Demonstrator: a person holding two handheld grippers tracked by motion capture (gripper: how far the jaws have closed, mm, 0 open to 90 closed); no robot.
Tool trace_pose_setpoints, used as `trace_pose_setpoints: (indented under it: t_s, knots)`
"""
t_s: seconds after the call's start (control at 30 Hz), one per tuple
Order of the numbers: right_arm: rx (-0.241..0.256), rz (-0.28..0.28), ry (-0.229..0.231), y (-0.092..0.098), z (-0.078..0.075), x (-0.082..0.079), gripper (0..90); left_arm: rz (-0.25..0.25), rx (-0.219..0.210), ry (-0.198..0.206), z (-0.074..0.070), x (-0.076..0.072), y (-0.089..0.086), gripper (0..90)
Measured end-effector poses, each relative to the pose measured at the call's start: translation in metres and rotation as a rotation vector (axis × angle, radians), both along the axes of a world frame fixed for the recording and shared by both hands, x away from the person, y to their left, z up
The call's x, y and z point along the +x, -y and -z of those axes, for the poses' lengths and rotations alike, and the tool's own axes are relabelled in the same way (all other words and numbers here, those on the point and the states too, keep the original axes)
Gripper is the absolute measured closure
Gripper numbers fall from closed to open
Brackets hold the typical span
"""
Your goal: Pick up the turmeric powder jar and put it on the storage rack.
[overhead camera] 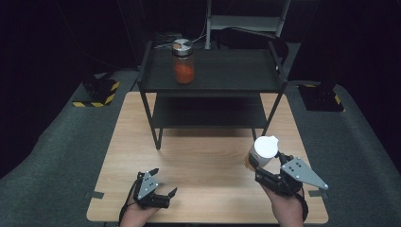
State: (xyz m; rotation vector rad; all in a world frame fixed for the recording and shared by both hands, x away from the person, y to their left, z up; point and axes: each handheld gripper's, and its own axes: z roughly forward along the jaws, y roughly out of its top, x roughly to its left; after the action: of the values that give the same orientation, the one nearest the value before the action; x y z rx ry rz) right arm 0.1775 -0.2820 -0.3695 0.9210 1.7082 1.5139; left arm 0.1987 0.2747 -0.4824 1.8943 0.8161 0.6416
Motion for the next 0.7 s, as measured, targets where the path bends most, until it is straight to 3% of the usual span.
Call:
trace_pose_setpoints:
  t_s: [0.27, 0.7]
  knots:
    - [-0.008, -0.039, 0.031, -0.017, -0.022, 0.009, 30.2, 0.004, -0.018, -0.004, 0.001, 0.001, -0.003, 0.8]
    - [0.008, -0.047, 0.06, -0.033, -0.052, 0.027, 30.2, 0.007, -0.032, -0.007, 0.002, 0.002, -0.006, 0.7]
